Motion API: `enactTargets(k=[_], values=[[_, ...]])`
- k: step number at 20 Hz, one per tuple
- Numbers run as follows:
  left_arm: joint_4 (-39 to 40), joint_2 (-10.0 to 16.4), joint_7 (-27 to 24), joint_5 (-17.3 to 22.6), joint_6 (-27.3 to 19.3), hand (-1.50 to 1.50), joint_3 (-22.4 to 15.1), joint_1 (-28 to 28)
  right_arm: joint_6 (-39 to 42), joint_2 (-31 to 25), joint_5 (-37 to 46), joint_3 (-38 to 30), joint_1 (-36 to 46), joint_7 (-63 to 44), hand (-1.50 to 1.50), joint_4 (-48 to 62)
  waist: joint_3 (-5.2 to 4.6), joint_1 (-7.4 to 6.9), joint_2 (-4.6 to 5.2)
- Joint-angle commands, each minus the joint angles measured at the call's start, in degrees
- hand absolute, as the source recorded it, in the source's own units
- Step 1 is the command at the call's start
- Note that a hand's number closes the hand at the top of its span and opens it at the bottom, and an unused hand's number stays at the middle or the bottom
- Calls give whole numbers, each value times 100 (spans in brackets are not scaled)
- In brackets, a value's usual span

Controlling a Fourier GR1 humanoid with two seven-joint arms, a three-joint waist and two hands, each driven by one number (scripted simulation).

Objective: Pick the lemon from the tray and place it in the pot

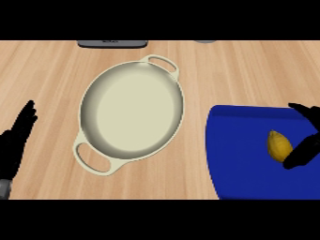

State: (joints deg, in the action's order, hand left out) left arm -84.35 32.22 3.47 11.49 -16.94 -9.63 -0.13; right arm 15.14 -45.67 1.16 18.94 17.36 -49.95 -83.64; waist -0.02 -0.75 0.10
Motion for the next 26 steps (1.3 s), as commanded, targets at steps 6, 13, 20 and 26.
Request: enactTargets(k=[6, 13, 20, 26], values=[[198, -189, 161, -247, 431, 0, 460, -188, 303, 963, 932, -35, 63, -135, -150, 496, 2, 60, -11], [-387, -560, 351, -755, 364, 0, 435, 196, 773, 1345, 1267, -470, 331, -251, -150, 844, 2, 54, -13], [-449, -839, 326, -974, 591, 0, 637, 305, 574, 1547, 2063, -719, 74, 666, -150, 1566, 3, 51, -13], [-159, -1116, 422, -1293, 667, 0, 885, 29, 808, 1829, 2357, -1108, 307, 937, -150, 2033, 2, 55, -10]])
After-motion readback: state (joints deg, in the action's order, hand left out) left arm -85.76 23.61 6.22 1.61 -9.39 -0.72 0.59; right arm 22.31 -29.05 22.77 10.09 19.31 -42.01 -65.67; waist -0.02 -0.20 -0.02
